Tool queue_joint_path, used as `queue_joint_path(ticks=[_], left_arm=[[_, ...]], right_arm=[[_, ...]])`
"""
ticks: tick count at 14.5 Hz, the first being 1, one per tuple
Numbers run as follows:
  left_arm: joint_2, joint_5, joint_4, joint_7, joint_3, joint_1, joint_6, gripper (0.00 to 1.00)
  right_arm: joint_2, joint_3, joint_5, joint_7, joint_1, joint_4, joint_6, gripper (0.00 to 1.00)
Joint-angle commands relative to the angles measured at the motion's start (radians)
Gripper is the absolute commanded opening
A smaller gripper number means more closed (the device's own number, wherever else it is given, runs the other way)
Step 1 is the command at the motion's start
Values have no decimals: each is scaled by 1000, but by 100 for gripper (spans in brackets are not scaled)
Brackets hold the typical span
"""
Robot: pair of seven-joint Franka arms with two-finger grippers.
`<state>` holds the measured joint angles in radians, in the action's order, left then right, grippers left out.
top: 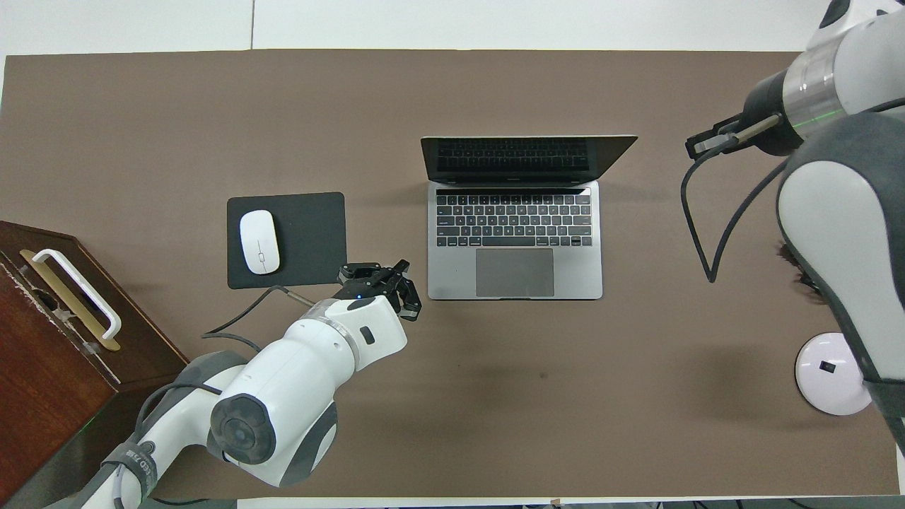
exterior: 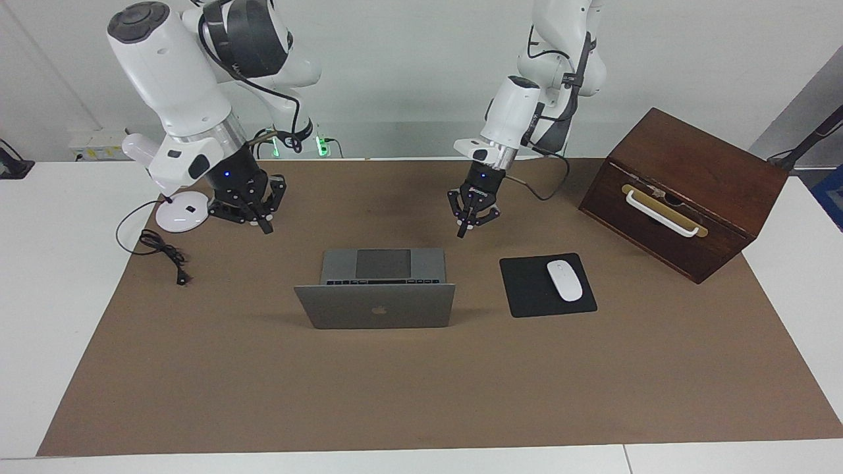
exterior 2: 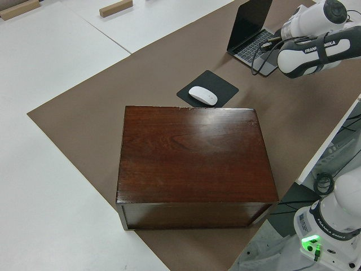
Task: Close laptop with both arms
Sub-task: 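Hold the laptop base with the left gripper while the right gripper reaches the lid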
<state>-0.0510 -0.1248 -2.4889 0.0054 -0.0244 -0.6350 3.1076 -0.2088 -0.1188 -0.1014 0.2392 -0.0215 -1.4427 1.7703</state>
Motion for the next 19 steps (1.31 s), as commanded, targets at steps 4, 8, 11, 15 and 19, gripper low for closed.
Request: queue_joint_path(ticks=[4,8,11,15,19], left_arm=[[72,-16,5,8,14,-37,117,0],[157,-15,5,10,14,-51,241,0],[209,-9,5,11,14,-52,298,0],[249,-4,8,18,14,-57,341,0],[286,-1,13,21,14,-72,377,0]], right_arm=[[-179,-12,46,12,-34,199,-12,0],[-228,-12,45,11,-35,228,27,0],[-251,-19,35,-9,-37,240,78,0],[-279,-25,29,-32,-51,239,158,0],[-311,-32,28,-87,-71,232,213,0]])
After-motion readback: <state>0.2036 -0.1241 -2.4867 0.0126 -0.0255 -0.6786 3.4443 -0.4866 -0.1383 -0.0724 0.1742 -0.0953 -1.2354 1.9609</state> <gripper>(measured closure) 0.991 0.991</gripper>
